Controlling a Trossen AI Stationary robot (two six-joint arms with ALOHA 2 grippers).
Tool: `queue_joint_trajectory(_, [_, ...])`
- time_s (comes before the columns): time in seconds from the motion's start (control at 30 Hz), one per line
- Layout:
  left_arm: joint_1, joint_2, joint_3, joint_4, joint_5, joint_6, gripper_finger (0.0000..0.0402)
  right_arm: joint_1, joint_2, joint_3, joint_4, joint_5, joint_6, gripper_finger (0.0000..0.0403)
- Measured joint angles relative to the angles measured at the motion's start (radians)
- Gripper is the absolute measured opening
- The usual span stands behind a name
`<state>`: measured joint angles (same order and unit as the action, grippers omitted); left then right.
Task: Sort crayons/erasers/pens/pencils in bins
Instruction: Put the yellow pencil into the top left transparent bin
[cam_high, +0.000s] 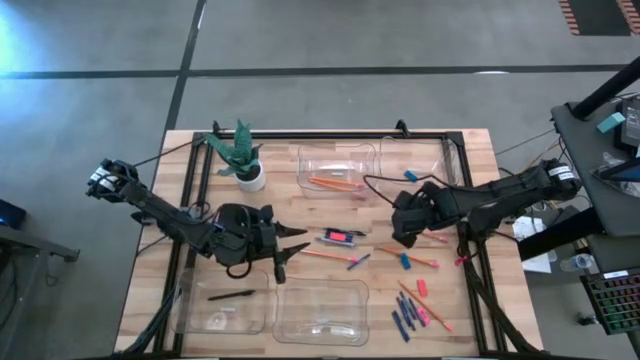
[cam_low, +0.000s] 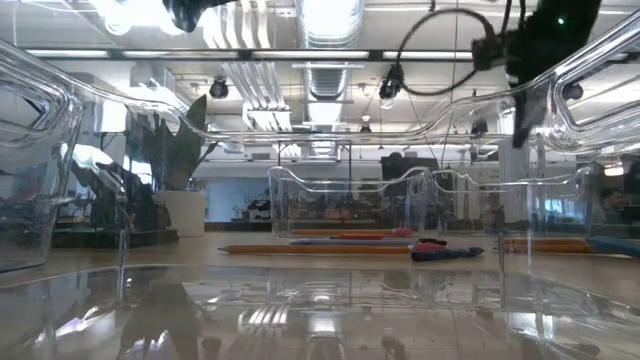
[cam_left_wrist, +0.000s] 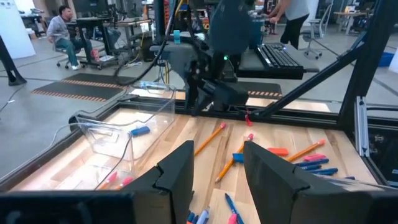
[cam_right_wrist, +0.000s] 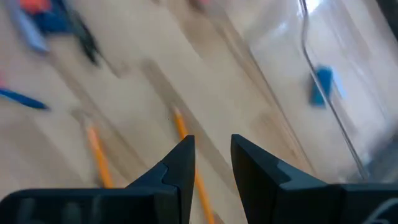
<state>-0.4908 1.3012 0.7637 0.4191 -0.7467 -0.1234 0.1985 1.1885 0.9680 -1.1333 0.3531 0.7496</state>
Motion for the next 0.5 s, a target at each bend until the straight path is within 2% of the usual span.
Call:
queue_joint_trajectory(0.17, [0.000, 0.000, -0.002, 0.000, 0.000, 0.000, 0.0125, -0.018, 0.001, -0.079, 0.006, -0.133, 0.027, 0.0113])
queue_joint_trajectory(0.37, [0.000, 0.000, -0.002, 0.003, 0.000, -0.001, 0.0125, -0.025, 0.005, -0.158, 0.024, -0.157, 0.099, 0.0160])
queue_joint_trajectory(0.5, [0.000, 0.003, -0.002, 0.010, 0.000, -0.001, 0.0125, -0.027, 0.005, -0.205, 0.030, -0.186, 0.180, 0.0172])
